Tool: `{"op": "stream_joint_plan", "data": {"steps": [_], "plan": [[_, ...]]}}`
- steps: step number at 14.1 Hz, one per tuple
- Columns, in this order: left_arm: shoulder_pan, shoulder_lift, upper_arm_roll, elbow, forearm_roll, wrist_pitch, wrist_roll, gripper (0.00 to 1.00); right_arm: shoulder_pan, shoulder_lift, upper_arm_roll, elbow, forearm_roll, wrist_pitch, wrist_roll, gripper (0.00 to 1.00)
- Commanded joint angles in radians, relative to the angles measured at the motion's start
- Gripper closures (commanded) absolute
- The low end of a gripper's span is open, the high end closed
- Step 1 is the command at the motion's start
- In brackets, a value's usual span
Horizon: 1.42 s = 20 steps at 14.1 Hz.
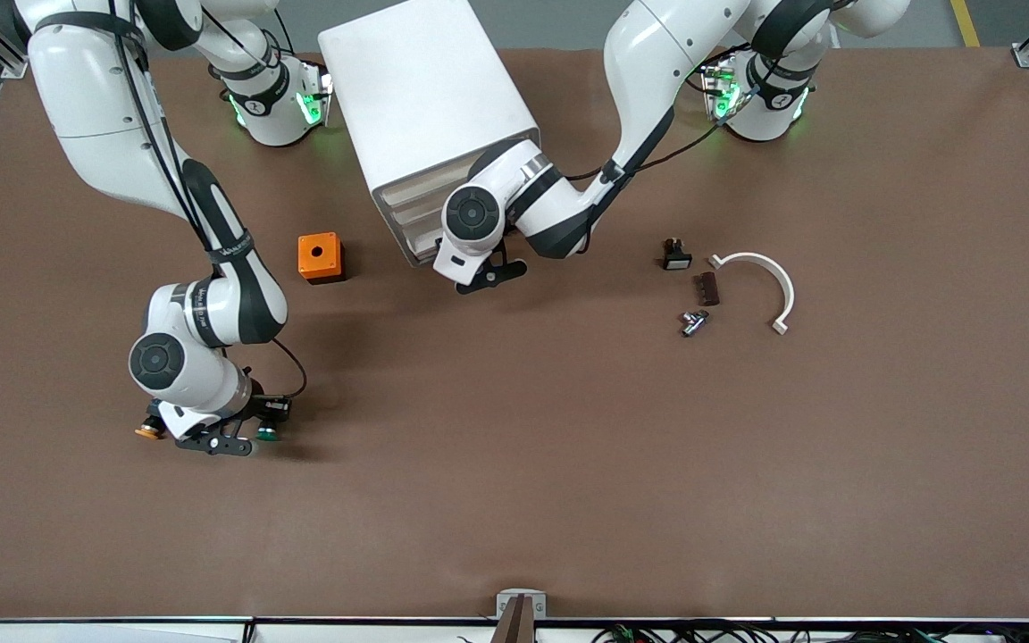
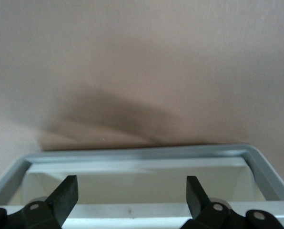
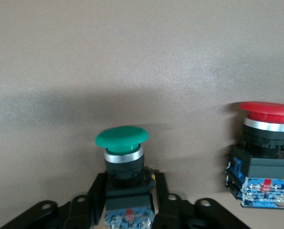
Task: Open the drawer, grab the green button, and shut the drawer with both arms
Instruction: 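Open the right gripper and raise it while the left gripper shuts the drawer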
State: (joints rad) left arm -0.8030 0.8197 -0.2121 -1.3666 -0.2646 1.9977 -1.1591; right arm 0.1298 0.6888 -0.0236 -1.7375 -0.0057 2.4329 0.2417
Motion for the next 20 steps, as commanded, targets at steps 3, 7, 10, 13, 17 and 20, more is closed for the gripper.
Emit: {"op": "stream_joint_plan", "data": {"steps": [3, 7, 10, 13, 17, 20], "plan": [[-0.011, 0.007, 0.0, 0.009, -0.064, -0.011, 0.006, 0.0, -0.01, -0.011, 0.004, 0.042, 0.003, -0.046, -0.01, 0.0], [-0.013, 0.012, 0.0, 0.007, -0.1, -0.01, 0.004, 0.0, -0.013, -0.092, 0.001, 0.078, 0.001, -0.196, -0.059, 0.0], [-0.013, 0.013, 0.0, 0.007, -0.101, -0.01, 0.004, 0.0, -0.032, -0.141, -0.001, 0.176, 0.001, -0.407, -0.119, 0.0], [0.002, 0.001, 0.0, 0.007, -0.099, -0.016, 0.009, 0.0, -0.036, -0.198, -0.004, 0.226, -0.002, -0.544, -0.142, 0.0], [0.073, -0.02, 0.002, 0.009, -0.084, -0.017, 0.019, 0.0, -0.103, -0.297, -0.004, 0.245, -0.003, -0.733, -0.206, 0.0], [0.123, -0.066, 0.003, 0.009, -0.061, -0.04, 0.152, 0.0, -0.185, -0.369, -0.001, 0.245, 0.004, -0.83, -0.26, 0.0]]}}
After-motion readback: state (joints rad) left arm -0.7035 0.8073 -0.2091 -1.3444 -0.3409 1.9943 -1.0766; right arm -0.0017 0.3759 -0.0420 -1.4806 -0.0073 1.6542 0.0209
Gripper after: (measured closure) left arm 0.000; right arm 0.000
